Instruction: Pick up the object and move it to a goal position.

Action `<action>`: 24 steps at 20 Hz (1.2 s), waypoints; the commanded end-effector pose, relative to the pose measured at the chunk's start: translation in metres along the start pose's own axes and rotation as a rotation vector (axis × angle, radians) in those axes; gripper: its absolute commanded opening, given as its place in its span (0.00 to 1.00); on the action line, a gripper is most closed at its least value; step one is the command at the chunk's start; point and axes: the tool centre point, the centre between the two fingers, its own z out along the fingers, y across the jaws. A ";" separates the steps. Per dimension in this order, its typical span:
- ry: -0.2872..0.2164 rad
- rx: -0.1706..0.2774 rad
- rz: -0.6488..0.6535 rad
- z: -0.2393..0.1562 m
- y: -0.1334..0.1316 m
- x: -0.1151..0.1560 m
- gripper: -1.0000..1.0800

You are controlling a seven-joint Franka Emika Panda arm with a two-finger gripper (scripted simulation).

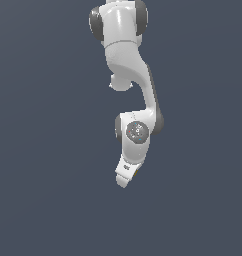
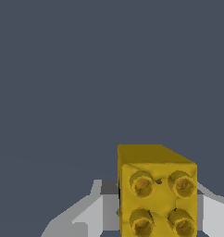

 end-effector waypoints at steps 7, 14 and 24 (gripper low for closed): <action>0.000 0.000 0.000 0.000 0.000 0.000 0.00; 0.000 0.000 0.000 -0.014 -0.011 0.007 0.00; -0.001 -0.001 -0.001 -0.073 -0.059 0.036 0.00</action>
